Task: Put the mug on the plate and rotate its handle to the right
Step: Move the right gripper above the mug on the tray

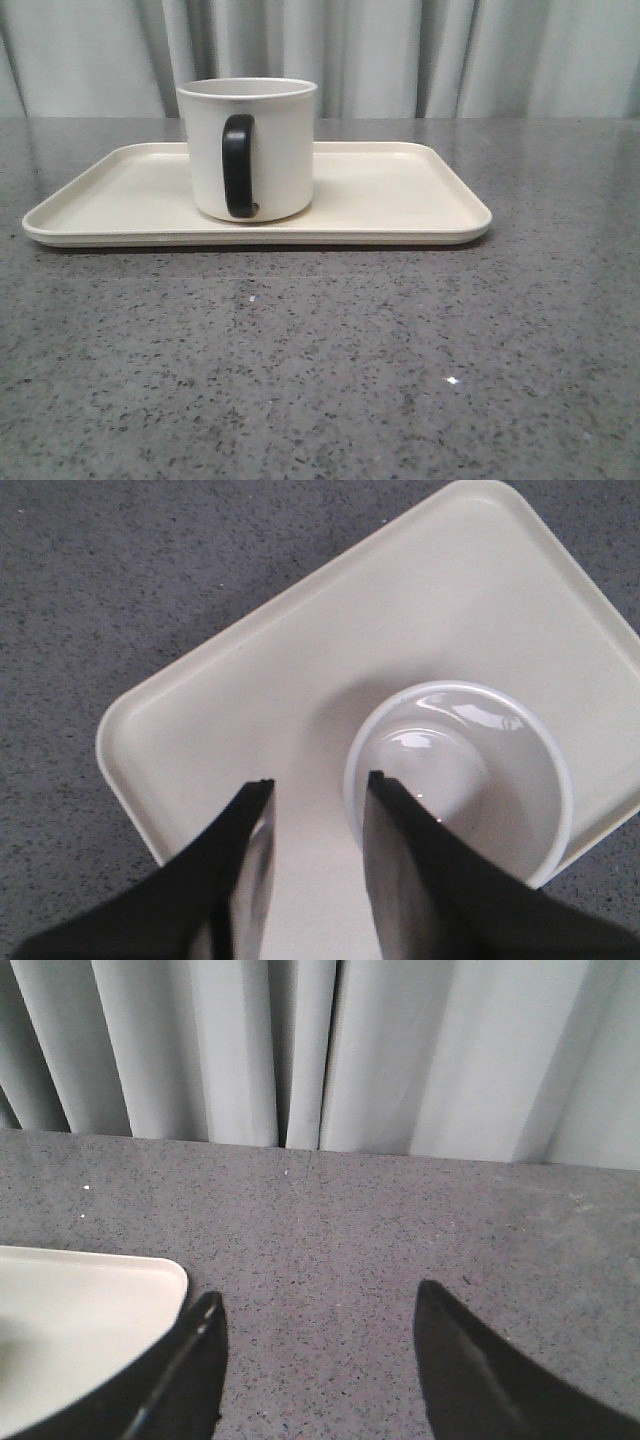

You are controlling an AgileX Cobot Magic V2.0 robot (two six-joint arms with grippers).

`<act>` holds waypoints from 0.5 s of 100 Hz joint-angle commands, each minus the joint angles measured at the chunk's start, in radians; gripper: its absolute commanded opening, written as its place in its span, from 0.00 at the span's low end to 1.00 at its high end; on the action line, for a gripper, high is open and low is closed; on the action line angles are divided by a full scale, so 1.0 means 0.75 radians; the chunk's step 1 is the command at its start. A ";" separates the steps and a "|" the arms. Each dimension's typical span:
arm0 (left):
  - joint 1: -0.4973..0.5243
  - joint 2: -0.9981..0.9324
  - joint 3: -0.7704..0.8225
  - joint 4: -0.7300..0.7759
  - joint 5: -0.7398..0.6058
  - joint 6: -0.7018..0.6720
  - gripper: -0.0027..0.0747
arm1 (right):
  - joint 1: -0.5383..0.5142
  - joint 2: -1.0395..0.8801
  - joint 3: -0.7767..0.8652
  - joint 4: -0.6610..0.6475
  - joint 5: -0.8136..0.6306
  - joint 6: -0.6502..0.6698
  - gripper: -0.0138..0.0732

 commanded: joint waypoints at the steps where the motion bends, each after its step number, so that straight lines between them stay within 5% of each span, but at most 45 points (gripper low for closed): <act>1: -0.007 -0.114 -0.048 0.027 0.012 -0.014 0.32 | -0.008 -0.003 -0.044 -0.005 -0.099 -0.009 0.65; 50: -0.007 -0.459 -0.005 0.299 0.012 -0.048 0.32 | -0.008 -0.003 -0.044 -0.005 -0.098 -0.009 0.65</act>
